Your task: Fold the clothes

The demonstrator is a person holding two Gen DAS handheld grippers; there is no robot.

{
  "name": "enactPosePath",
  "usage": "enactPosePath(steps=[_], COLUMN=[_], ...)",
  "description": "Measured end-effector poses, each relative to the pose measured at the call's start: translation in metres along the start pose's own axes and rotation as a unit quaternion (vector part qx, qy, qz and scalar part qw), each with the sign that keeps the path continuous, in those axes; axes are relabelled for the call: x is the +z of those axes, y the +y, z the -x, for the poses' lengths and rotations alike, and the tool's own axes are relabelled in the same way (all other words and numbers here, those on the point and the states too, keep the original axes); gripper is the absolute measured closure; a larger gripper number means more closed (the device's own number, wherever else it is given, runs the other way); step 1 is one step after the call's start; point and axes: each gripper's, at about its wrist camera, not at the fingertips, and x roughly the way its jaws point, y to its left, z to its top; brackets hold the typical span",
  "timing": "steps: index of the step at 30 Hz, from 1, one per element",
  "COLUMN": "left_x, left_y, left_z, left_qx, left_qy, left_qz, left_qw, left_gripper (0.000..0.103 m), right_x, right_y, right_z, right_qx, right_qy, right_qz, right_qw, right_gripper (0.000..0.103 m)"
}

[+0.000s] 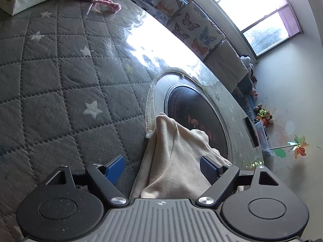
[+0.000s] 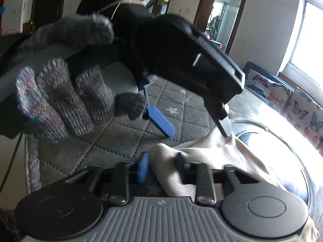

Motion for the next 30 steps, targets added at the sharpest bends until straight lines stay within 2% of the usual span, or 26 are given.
enactPosePath(steps=[11, 14, 16, 18, 20, 21, 25, 30], left_x=[-0.003, -0.005, -0.006, -0.007, -0.007, -0.008, -0.009, -0.009], left_y=[-0.009, -0.01, -0.009, -0.006, -0.004, -0.003, 0.0, -0.001], left_z=[-0.014, -0.019, -0.022, -0.026, -0.028, -0.028, -0.028, -0.028], left_qx=[-0.037, -0.047, -0.049, -0.046, -0.044, -0.044, -0.043, -0.042], left_qy=[0.021, 0.029, 0.032, 0.036, 0.037, 0.036, 0.034, 0.032], left_qz=[0.03, 0.04, 0.049, 0.057, 0.061, 0.061, 0.06, 0.051], left_qw=[0.9986, 0.9977, 0.9971, 0.9967, 0.9965, 0.9965, 0.9967, 0.9973], left_gripper=[0.021, 0.034, 0.047, 0.067, 0.078, 0.081, 0.082, 0.083], right_x=[0.005, 0.0, -0.003, -0.006, -0.007, -0.007, -0.012, -0.027], right_y=[-0.036, -0.041, -0.043, -0.044, -0.048, -0.049, -0.056, -0.078], right_z=[0.048, 0.053, 0.056, 0.061, 0.058, 0.058, 0.063, 0.067], right_qx=[0.012, 0.018, 0.022, 0.025, 0.031, 0.033, 0.029, -0.014], right_qy=[-0.065, -0.07, -0.07, -0.067, -0.063, -0.062, -0.063, -0.042], right_qz=[-0.103, -0.113, -0.115, -0.116, -0.117, -0.119, -0.141, -0.177], right_qw=[0.992, 0.991, 0.991, 0.991, 0.991, 0.99, 0.988, 0.983], right_gripper=[0.1, 0.1, 0.1, 0.1, 0.099, 0.098, 0.095, 0.095])
